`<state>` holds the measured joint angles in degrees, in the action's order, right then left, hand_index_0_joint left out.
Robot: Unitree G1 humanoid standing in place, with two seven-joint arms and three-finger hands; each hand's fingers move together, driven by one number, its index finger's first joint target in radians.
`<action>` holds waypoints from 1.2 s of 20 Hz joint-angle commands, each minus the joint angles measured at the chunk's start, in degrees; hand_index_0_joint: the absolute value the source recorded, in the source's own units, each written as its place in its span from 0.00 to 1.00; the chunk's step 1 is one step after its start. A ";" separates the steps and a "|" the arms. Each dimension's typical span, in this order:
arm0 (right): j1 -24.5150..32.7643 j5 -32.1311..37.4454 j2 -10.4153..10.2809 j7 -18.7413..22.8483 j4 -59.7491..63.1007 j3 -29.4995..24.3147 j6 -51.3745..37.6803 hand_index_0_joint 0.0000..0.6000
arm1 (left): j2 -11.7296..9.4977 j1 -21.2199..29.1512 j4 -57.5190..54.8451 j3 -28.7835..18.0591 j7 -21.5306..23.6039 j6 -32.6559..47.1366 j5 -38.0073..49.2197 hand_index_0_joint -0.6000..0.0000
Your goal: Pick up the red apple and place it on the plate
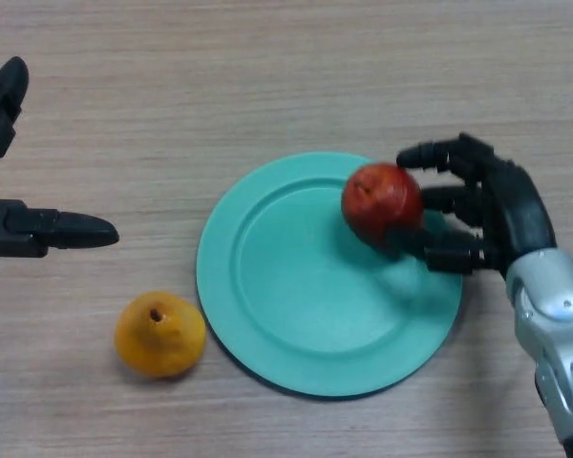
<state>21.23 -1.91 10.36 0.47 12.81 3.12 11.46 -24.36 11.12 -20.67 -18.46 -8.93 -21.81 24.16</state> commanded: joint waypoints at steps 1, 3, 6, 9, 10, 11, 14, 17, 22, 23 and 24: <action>1.81 -2.42 0.66 2.28 -3.54 -0.86 -1.09 1.00 | -2.32 2.51 -3.30 -2.07 1.92 8.78 0.17 1.00; 1.20 -3.51 0.56 2.84 -5.17 0.08 1.70 1.00 | -1.90 2.25 -3.70 -1.16 1.19 8.35 -0.56 1.00; 1.14 -1.51 0.54 2.40 -7.20 0.72 3.08 0.50 | -1.24 1.52 -4.29 -1.33 -0.12 9.04 -0.20 1.00; -0.16 1.94 0.53 1.67 -14.43 1.81 6.87 0.00 | -1.16 0.49 -5.84 -2.46 -0.84 7.81 1.70 1.00; -0.09 2.34 0.53 1.29 -17.86 1.60 9.58 0.00 | -1.31 -0.32 -6.83 -2.52 -1.72 6.78 1.73 1.00; 0.09 2.48 0.52 1.05 -19.22 1.45 10.75 0.00 | -1.12 -0.82 -7.15 -2.43 -2.21 6.72 1.53 1.00; 1.49 3.54 0.52 0.87 -24.97 -0.06 14.94 0.00 | -0.25 -1.93 -9.75 -2.49 -2.90 3.63 2.04 1.00; 3.21 5.33 1.51 -0.97 -30.23 -4.22 17.97 0.00 | -0.60 -1.77 -10.70 -2.82 -3.43 1.89 2.05 1.00; -2.21 17.66 8.50 -2.99 -42.77 -13.59 20.43 0.00 | -1.50 -1.28 -9.82 -3.53 -5.48 0.70 0.84 1.00; -3.26 17.98 9.46 -3.59 -43.85 -13.94 20.36 0.00 | -1.61 -1.04 -9.56 -3.71 -5.47 0.56 0.65 1.00; -4.89 16.04 10.86 -4.67 -45.70 -14.01 19.60 0.00 | -1.67 -0.50 -9.14 -3.98 -5.02 1.35 0.38 1.00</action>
<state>13.95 12.14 19.18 -3.28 -29.06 -8.02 37.18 -23.22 8.28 -27.31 -16.93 -13.74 -25.88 24.13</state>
